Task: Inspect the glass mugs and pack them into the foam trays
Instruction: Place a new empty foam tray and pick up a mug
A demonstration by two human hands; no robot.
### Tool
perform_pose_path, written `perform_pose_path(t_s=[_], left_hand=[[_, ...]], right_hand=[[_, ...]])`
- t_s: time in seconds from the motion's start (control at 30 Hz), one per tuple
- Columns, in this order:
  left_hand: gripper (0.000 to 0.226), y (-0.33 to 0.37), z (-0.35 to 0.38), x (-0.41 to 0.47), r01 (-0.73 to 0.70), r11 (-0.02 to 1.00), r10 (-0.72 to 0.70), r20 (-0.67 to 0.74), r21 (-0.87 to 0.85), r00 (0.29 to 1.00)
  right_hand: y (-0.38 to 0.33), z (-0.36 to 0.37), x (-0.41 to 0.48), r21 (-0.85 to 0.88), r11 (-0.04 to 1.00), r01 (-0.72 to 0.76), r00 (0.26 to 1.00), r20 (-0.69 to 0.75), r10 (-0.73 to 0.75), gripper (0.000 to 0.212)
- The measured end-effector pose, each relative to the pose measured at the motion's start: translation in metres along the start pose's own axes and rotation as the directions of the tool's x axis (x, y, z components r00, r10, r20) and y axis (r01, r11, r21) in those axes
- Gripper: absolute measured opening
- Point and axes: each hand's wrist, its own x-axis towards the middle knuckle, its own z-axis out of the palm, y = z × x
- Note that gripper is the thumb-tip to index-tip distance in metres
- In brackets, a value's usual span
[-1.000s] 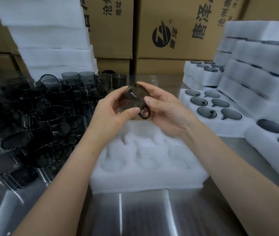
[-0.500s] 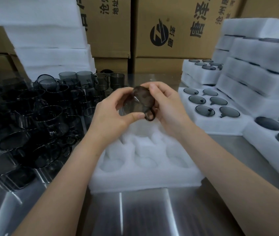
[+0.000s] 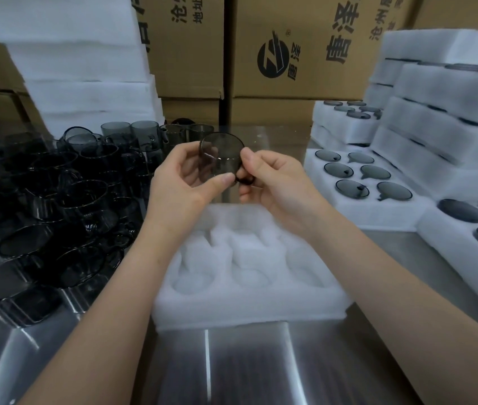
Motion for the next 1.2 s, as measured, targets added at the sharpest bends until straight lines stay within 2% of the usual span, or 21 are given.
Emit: perform_pose_path(t_s=[0.13, 0.23, 0.3, 0.43, 0.53, 0.63, 0.83, 0.93, 1.0, 1.07, 1.13, 1.2], left_hand=[[0.033, 0.0007, 0.0012, 0.0014, 0.023, 0.999, -0.025, -0.054, -0.036, 0.998], [0.017, 0.0004, 0.0005, 0.0019, 0.089, 0.992, -0.098, -0.094, -0.093, 0.991], [0.018, 0.0009, 0.0010, 0.0022, 0.153, 0.978, -0.168, -0.096, -0.141, 0.981], [0.034, 0.0018, 0.0016, 0.0045, 0.256, 0.956, -0.263, -0.036, -0.146, 0.964], [0.041, 0.0026, 0.0023, 0.0047, 0.280, 0.949, -0.281, 0.014, -0.144, 0.960], [0.040, 0.0031, 0.0042, 0.0041, 0.269, 0.951, -0.270, 0.010, -0.150, 0.963], [0.025, 0.0030, 0.0034, 0.0004, 0.138, 0.987, -0.139, -0.008, -0.087, 0.990], [0.031, 0.0030, 0.0033, -0.0012, 0.056, 0.998, -0.056, 0.037, -0.012, 0.998], [0.025, 0.0026, 0.0026, -0.0003, 0.058, 0.998, -0.056, 0.038, -0.036, 0.998], [0.016, 0.0017, 0.0013, 0.0010, 0.084, 0.992, -0.082, 0.032, -0.091, 0.996], [0.018, 0.0014, 0.0009, 0.0014, 0.090, 0.989, -0.084, 0.055, -0.114, 0.995], [0.025, 0.0011, 0.0020, 0.0006, 0.063, 0.996, -0.054, 0.126, -0.070, 0.991]], right_hand=[[-0.0008, -0.0013, 0.0007, 0.145, 0.989, -0.006, 0.996, 0.090, -0.007, 0.028], [-0.0010, -0.0007, 0.0002, 0.184, 0.983, 0.024, 0.989, 0.141, -0.051, 0.020], [-0.0006, 0.0008, -0.0005, 0.135, 0.989, 0.061, 0.987, 0.141, -0.080, 0.019], [0.0012, 0.0034, -0.0024, -0.159, 0.965, 0.209, 0.978, 0.052, -0.203, 0.018], [0.0003, 0.0037, -0.0013, -0.180, 0.961, 0.210, 0.977, -0.001, -0.214, 0.013], [-0.0007, 0.0019, -0.0002, -0.149, 0.974, 0.169, 0.985, -0.012, -0.173, 0.014], [-0.0038, 0.0012, 0.0038, 0.000, 1.000, -0.004, 1.000, -0.006, 0.004, 0.044], [-0.0030, 0.0005, 0.0042, -0.054, 0.997, -0.063, 0.997, -0.054, 0.060, 0.060], [-0.0031, 0.0010, 0.0028, -0.015, 0.999, -0.043, 0.996, -0.081, 0.042, 0.054], [-0.0034, 0.0013, 0.0018, 0.034, 0.999, 0.027, 0.993, -0.119, -0.023, 0.035], [-0.0033, 0.0017, 0.0015, -0.023, 0.998, 0.065, 0.988, -0.141, -0.068, 0.017], [-0.0013, 0.0015, 0.0019, -0.032, 0.999, 0.018, 0.997, -0.071, -0.020, 0.030]])
